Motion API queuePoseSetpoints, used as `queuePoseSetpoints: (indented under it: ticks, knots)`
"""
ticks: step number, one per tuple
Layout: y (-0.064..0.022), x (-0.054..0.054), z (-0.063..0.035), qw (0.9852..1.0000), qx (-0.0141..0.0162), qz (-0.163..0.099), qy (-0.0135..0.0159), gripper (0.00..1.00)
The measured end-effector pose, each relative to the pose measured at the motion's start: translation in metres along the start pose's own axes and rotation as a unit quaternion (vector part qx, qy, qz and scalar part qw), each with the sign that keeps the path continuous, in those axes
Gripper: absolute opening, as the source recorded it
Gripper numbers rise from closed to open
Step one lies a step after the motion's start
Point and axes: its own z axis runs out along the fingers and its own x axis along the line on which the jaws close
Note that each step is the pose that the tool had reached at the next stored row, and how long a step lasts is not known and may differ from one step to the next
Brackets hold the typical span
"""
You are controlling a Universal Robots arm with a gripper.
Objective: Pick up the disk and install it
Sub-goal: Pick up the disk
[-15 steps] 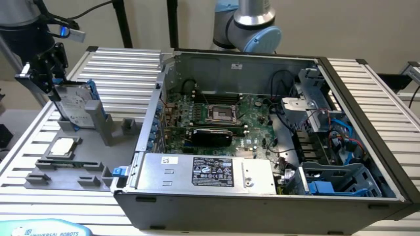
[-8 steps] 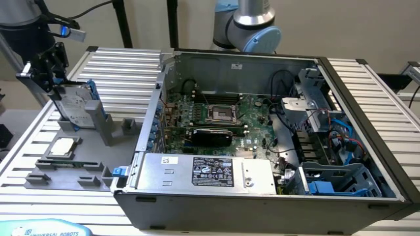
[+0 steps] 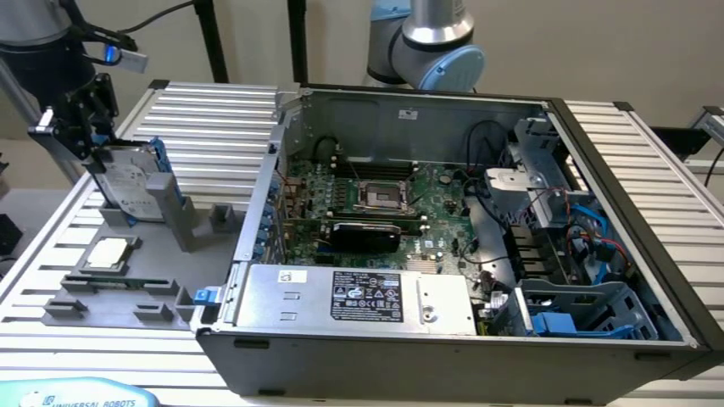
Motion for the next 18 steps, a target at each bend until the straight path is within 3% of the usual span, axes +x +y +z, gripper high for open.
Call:
queuePoseSetpoints:
  ticks: [16,18]
  knots:
    - [-0.0001,0.0014,0.0034,1.0,0.0016,-0.001,0.0001,0.54]
    - [-0.0001,0.0014,0.0035,1.0,0.0017,-0.001,0.0,0.45]
